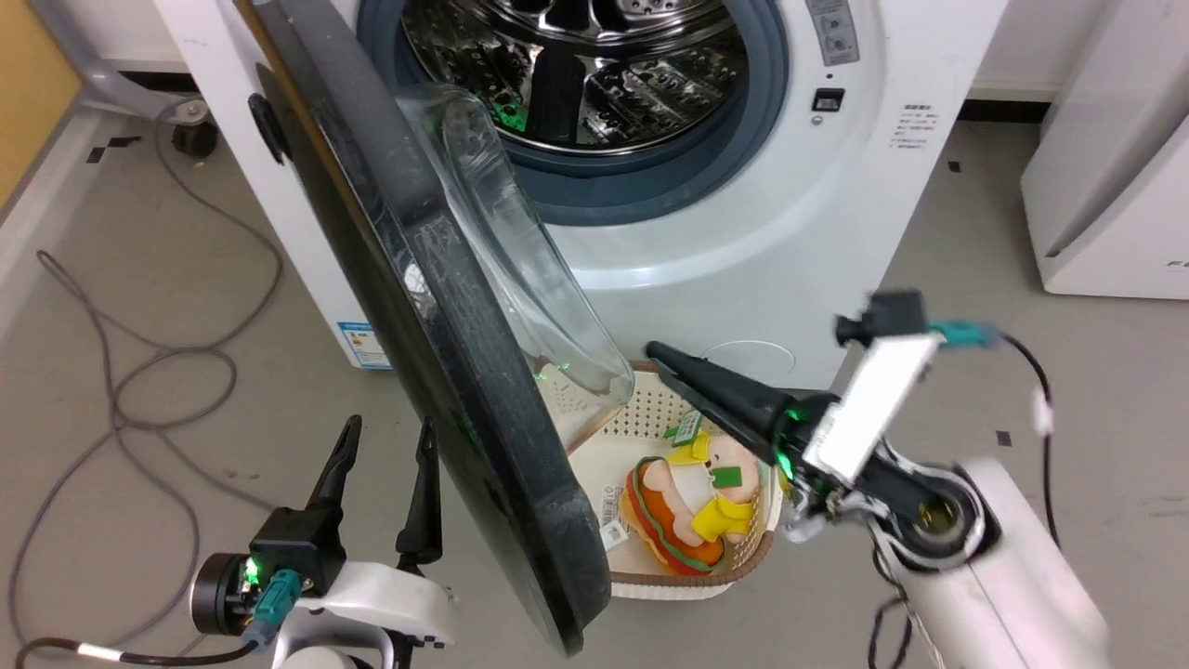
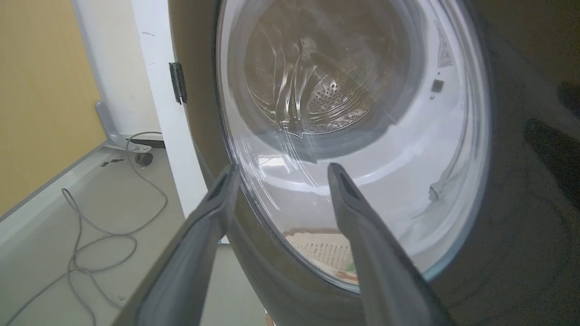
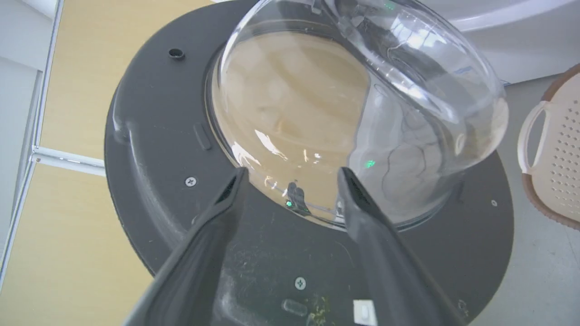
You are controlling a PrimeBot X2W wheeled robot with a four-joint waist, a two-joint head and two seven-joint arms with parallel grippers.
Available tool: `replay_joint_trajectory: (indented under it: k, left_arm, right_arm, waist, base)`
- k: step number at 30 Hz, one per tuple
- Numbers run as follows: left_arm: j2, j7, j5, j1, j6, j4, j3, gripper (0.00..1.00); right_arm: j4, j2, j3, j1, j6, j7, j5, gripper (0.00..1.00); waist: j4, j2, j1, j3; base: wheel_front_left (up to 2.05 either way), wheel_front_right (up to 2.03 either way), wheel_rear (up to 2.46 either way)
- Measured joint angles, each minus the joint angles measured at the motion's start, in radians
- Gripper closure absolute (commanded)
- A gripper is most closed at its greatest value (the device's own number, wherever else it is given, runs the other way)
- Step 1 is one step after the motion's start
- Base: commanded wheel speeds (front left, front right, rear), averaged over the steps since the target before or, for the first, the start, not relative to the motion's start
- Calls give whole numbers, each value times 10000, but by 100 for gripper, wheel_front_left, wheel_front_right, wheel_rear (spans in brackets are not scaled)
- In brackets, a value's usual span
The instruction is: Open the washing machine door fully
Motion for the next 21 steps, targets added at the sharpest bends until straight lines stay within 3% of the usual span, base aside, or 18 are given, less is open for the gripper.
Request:
replay_joint_trajectory:
  k: [6,10,17,21]
  left_arm:
    - [-4,-2,2,9,0,117,117,0]
    - [-2,-2,6,90,-2,190,190,0]
    - [-2,-2,77,264,-19,272,297,0]
    - [-4,-2,148,346,-104,318,437,0]
  right_arm:
    - [-911,2,-709,1475,-2,-1891,-46,0]
    - [-1231,-71,-1300,2475,-2,-3595,-802,0]
    - [-677,-171,-2259,3891,-2,-6585,-3237,0]
    - [-226,-203,-2938,4359,0,-7917,-5315,0]
  waist:
    - [-193,0,0,-153]
    - [-286,0,0,-331]
    - [-415,0,0,-533]
    - [-477,0,0,-570]
  base:
    - [0,0,0]
    - [0,0,0]
    - [0,0,0]
    - [0,0,0]
